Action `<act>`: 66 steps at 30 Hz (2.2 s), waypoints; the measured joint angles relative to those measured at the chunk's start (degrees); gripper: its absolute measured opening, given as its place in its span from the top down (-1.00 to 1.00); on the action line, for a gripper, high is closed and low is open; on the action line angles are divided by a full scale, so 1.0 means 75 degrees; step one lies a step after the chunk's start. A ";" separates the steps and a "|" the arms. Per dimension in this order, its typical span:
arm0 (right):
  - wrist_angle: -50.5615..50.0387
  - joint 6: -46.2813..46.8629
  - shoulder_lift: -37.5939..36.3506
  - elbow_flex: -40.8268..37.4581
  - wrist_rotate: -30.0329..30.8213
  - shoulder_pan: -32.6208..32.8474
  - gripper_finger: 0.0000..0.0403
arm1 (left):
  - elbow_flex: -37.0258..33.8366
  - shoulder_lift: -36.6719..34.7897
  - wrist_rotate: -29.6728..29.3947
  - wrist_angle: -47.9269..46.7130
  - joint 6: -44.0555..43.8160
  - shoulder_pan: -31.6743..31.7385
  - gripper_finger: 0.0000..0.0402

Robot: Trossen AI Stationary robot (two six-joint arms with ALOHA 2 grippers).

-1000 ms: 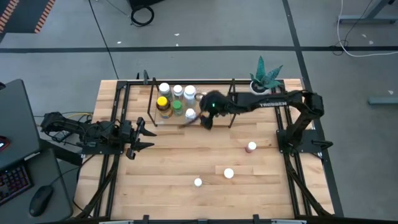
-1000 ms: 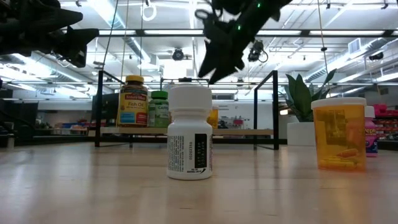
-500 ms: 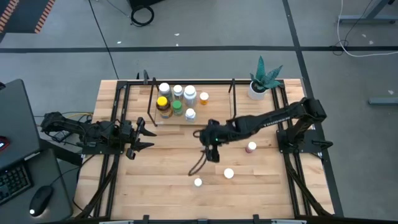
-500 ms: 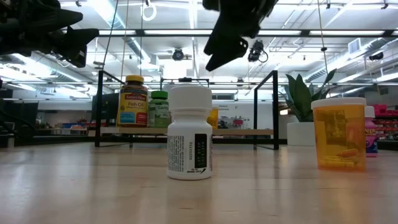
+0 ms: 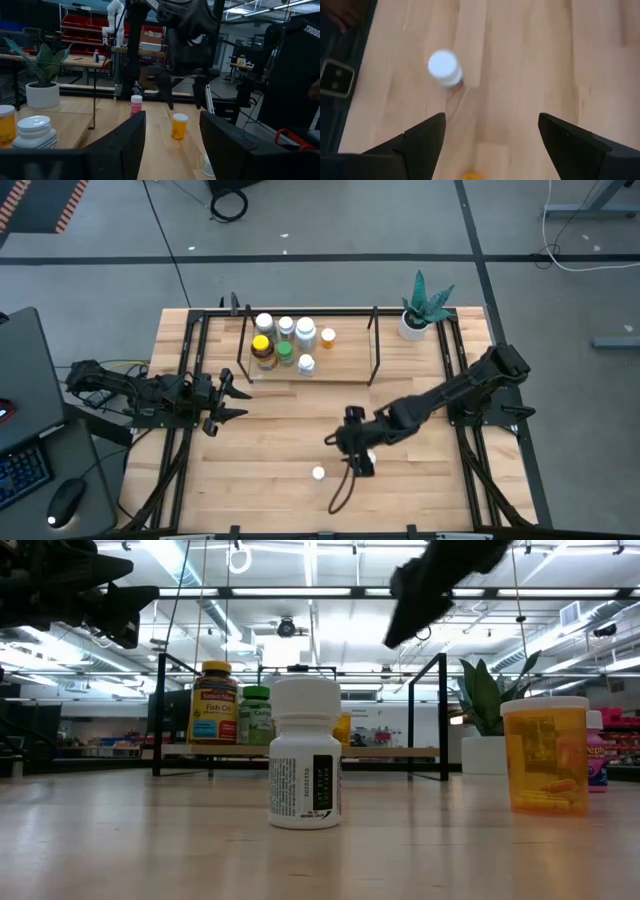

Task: Pick and place medicine bottles onto shelf by color
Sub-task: Put the yellow pill bottle on the shelf aligned with the other yellow pill bottles

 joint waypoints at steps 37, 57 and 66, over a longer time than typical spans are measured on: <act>0.1223 0.2871 0.0003 -0.2685 0.0725 0.1189 -0.94 | -0.0002 0.0001 0.0002 0.0000 0.0001 0.0000 0.03; 0.1832 0.2135 0.0003 -0.2942 0.1315 0.0592 -0.21 | 0.0000 0.0002 0.0000 0.0000 0.0003 0.0000 0.03; 0.1512 0.2132 0.0003 -0.2738 0.0806 0.0336 -0.02 | 0.0000 0.0000 0.0000 0.0000 0.0001 -0.0001 0.04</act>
